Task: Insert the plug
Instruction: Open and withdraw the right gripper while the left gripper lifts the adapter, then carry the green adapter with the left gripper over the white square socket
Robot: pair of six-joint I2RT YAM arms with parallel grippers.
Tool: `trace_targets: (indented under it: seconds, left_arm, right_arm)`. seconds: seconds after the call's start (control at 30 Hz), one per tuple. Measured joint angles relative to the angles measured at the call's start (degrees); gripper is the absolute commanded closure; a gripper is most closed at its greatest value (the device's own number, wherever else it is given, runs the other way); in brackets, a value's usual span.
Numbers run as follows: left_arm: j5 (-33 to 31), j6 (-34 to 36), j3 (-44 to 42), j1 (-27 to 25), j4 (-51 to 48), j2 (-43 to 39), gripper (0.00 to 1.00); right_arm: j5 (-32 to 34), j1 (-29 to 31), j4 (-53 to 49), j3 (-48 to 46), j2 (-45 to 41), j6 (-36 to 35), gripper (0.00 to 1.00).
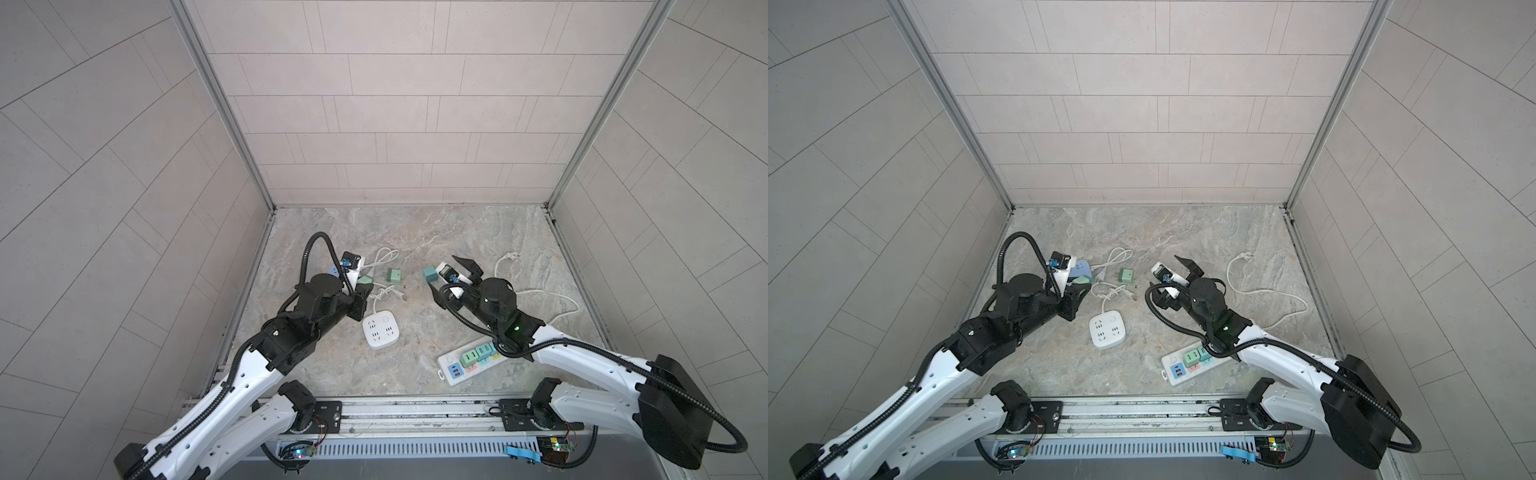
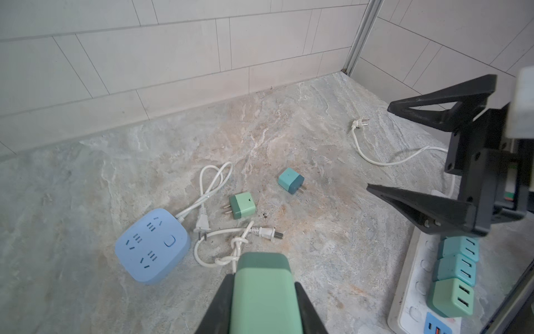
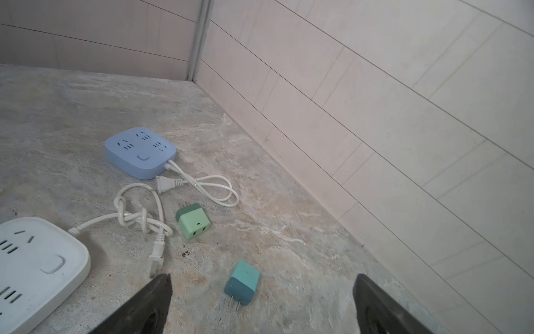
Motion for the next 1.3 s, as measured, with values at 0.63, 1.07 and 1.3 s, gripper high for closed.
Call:
trace_targets:
  seconds: [0.63, 1.07, 1.3]
  left_arm:
    - [7.26, 22.49, 21.29, -2.08, -26.1, 24.85, 1.0]
    - [5.35, 17.0, 18.12, -12.57, -19.98, 36.06, 1.0]
    - [7.23, 16.83, 17.44, -12.7, -20.39, 42.12, 1.0]
  right_arm:
    - [6.95, -20.35, -3.06, -8.04, -3.61, 25.07, 0.0]
    - [7.19, -22.73, -3.26, -7.96, 1.33, 33.27, 0.0]
    - [7.26, -22.75, -2.73, -8.17, 1.33, 34.29, 0.0]
